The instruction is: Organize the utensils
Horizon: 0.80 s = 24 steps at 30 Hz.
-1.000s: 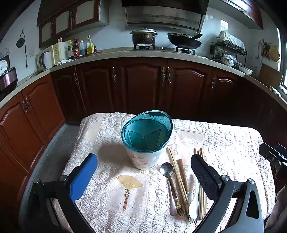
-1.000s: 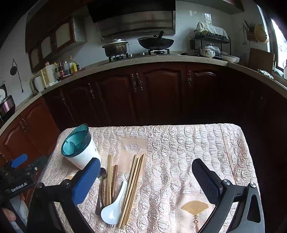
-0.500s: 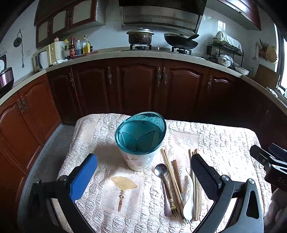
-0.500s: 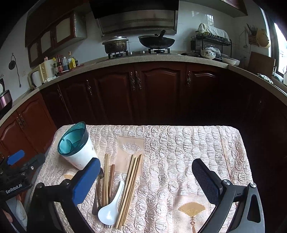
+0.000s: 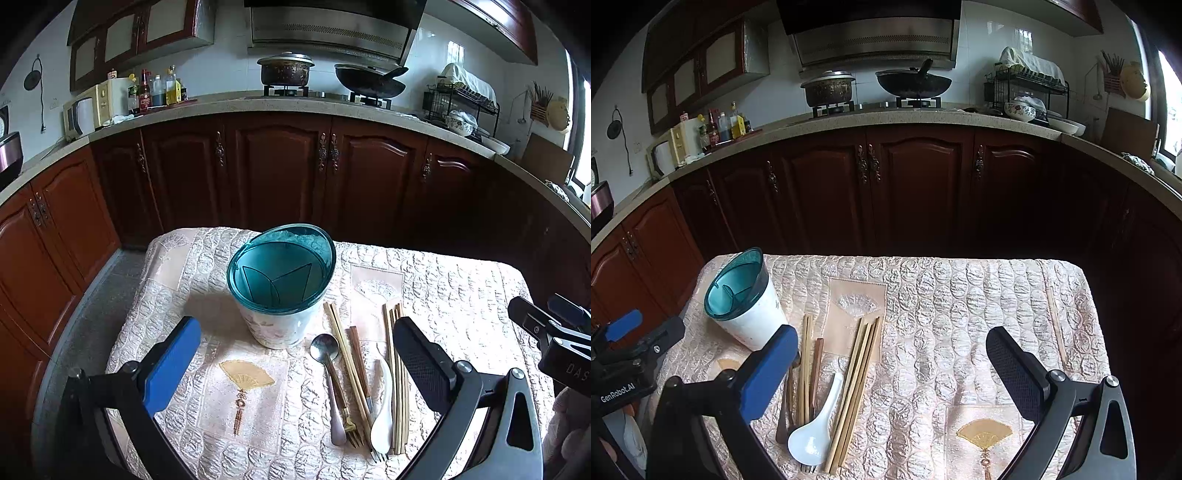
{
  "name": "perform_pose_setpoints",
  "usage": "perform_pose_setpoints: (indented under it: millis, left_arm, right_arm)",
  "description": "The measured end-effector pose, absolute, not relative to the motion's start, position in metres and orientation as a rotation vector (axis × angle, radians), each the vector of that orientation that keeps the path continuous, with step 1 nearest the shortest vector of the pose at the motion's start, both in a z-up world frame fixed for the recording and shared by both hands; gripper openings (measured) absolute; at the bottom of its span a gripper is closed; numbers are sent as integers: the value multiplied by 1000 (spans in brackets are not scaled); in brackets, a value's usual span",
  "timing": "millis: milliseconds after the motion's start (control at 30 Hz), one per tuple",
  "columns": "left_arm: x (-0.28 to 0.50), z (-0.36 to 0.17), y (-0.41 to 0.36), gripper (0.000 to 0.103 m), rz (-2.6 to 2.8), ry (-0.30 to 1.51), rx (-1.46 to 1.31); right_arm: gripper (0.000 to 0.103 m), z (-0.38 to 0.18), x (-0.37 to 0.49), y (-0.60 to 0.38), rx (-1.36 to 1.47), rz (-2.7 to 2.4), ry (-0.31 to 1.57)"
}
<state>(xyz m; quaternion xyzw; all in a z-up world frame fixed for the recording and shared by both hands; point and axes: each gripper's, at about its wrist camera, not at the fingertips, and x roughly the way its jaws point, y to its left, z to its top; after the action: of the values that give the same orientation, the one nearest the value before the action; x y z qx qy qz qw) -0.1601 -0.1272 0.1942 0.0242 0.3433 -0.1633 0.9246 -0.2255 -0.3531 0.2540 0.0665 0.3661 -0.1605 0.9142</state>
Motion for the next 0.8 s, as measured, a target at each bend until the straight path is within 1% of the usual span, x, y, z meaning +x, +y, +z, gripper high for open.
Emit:
perform_pose_setpoints:
  millis: [800]
  left_arm:
    - [-158,190,-126,103,-332,718,44]
  right_arm:
    - [103,245,-220,-353,128,-335,778]
